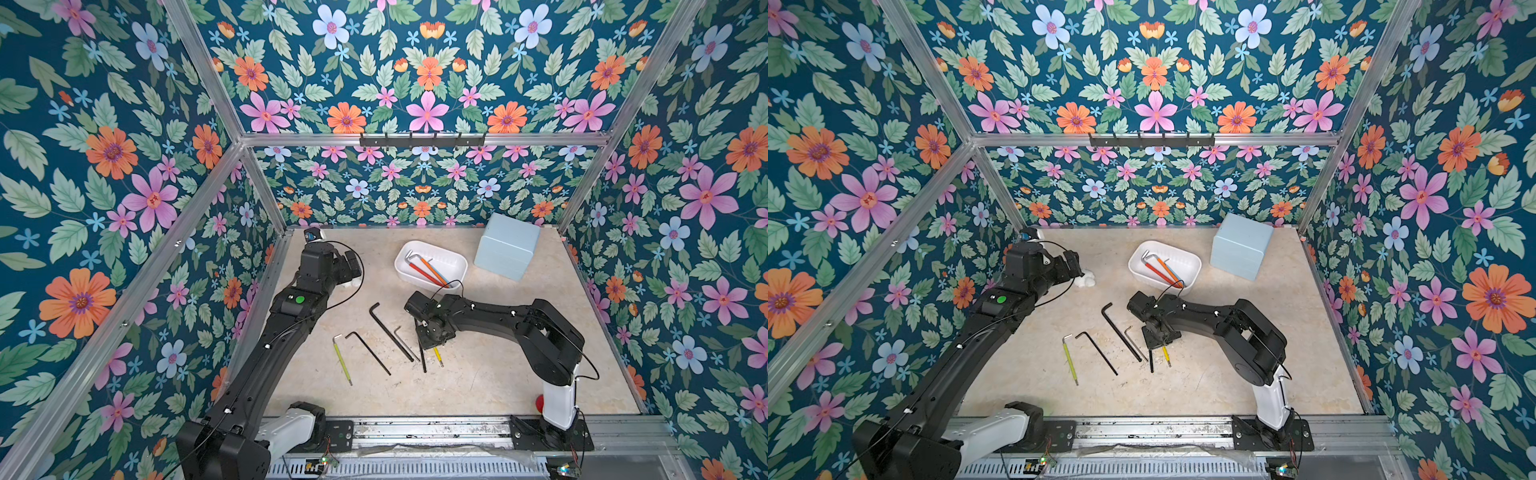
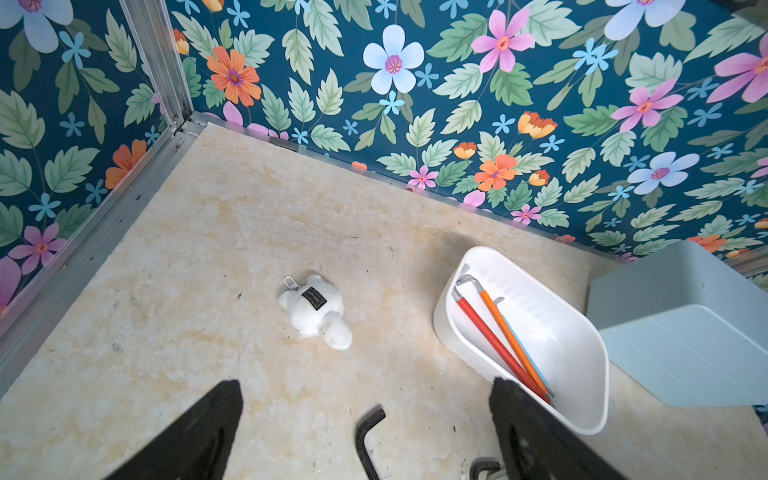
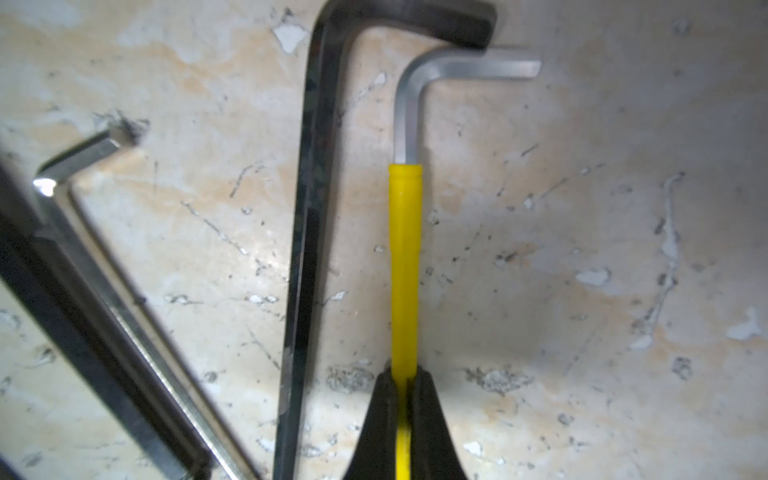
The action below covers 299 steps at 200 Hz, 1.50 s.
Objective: Put the hex key on the desktop into the storage box
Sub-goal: Pick up the Allen key from the center of the board, then place the Allen key in the storage box.
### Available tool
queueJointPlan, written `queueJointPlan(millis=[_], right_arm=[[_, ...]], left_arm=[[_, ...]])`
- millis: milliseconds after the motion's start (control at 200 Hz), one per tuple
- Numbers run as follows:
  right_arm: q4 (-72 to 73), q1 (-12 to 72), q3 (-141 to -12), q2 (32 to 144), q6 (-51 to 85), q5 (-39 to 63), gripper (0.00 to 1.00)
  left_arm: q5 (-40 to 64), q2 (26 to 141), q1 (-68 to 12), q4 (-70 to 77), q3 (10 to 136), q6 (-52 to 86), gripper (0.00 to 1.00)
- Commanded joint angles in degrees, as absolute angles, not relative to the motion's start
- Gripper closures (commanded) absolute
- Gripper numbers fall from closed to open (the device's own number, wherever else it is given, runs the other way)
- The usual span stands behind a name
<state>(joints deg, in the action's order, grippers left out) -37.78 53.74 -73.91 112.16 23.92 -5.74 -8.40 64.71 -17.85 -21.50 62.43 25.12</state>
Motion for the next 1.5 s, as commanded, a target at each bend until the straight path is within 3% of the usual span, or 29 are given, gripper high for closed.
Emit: queueJointPlan(millis=[0, 475, 740, 960, 1170, 1390, 1491], right_arm=[[-40.6, 53.7, -72.9, 112.7, 24.1, -7.5, 1.00], [-38.0, 50.0, -75.0, 100.5, 8.9, -4.4, 1.00], [-33.0, 42.2, -80.0, 95.4, -10.2, -1.1, 1.00], [-36.5, 34.0, -97.1, 108.2, -20.4, 2.6, 1.00], [-35.5, 32.8, -110.2, 121.7, -22.2, 2.2, 1.00], [-44.0, 31.8, -128.5, 137.5, -23.4, 3.2, 1.00], [-42.8, 31.3, -128.1, 138.8, -23.0, 4.7, 1.00]], left_arm=[[-9.6, 64.8, -17.8, -22.1, 63.0, 23.9, 0.01], [-10.3, 65.1, -17.8, -23.1, 64.4, 22.2, 0.00], [-9.8, 66.2, -17.8, -22.4, 64.7, 21.9, 0.01], [-9.4, 68.4, -17.7, -22.3, 66.9, 20.4, 0.01], [-10.2, 69.2, -17.8, -22.6, 67.8, 20.0, 0.00], [-11.2, 69.1, -17.6, -23.4, 68.5, 18.1, 0.00], [-11.5, 69.3, -17.3, -23.5, 68.3, 17.9, 0.01]])
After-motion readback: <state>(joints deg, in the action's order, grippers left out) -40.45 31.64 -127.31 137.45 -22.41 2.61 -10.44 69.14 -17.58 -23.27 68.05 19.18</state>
